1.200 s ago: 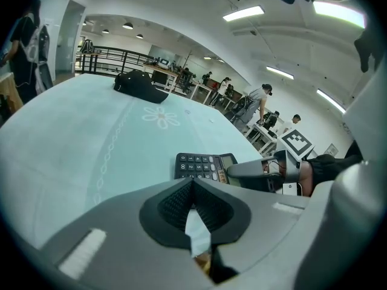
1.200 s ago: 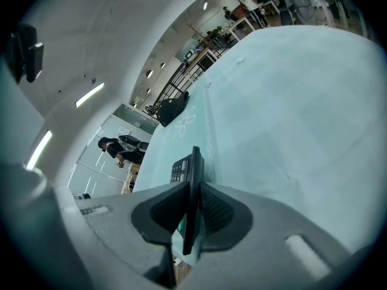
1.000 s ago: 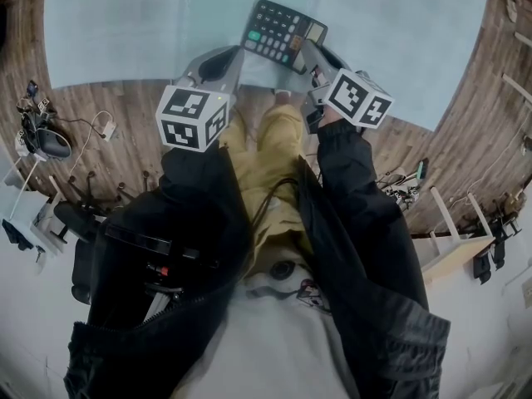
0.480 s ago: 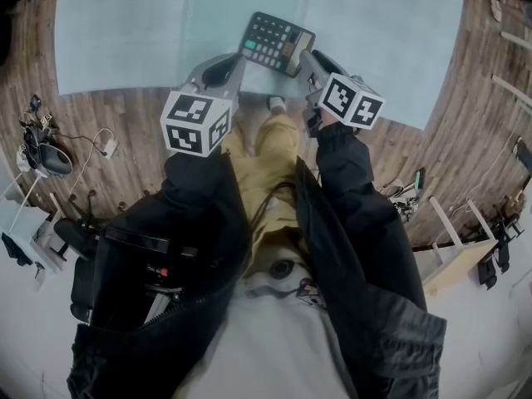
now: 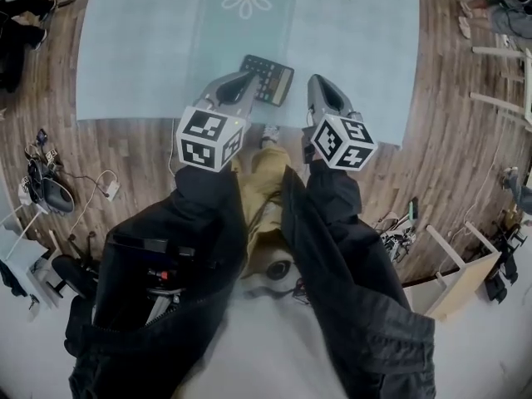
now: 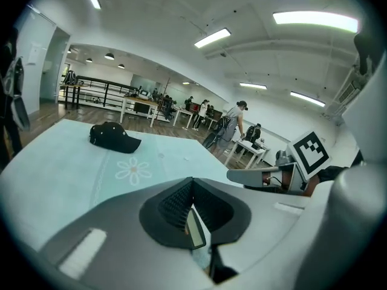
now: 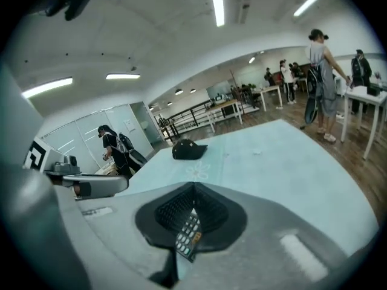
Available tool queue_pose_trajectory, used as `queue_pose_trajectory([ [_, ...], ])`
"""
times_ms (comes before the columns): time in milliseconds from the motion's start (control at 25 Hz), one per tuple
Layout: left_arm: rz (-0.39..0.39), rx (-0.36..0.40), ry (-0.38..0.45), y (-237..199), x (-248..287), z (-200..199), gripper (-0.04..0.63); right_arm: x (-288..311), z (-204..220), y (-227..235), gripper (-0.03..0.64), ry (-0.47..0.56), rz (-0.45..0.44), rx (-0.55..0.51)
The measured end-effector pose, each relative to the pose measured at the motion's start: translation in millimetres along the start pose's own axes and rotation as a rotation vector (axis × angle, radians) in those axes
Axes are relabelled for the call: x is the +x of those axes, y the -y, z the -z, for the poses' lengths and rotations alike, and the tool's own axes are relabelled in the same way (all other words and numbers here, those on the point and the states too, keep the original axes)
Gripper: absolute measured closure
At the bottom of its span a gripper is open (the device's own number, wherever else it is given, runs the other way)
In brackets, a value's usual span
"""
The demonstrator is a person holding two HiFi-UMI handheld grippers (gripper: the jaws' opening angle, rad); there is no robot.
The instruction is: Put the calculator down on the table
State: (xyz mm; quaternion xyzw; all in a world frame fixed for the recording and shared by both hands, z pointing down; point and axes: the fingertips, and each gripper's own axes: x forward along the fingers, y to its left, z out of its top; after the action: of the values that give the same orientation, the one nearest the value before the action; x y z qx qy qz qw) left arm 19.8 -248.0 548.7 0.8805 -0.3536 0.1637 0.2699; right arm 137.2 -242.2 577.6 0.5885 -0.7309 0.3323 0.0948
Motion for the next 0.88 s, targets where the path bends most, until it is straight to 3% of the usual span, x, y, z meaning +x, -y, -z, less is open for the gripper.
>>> queue_pose_trajectory([
  [400,0.009,0.149,0.3,35.5,-36.4,-116.4,0.598,-44.3,-127.1,-72.2,0.617,0.314,-0.073,-0.181],
  [880,0.01,0.244,0.493,56.7,-77.7,-186.3,0.598,-85.8,-196.1,-127.2,0.617,0.519,-0.094,-0.31],
])
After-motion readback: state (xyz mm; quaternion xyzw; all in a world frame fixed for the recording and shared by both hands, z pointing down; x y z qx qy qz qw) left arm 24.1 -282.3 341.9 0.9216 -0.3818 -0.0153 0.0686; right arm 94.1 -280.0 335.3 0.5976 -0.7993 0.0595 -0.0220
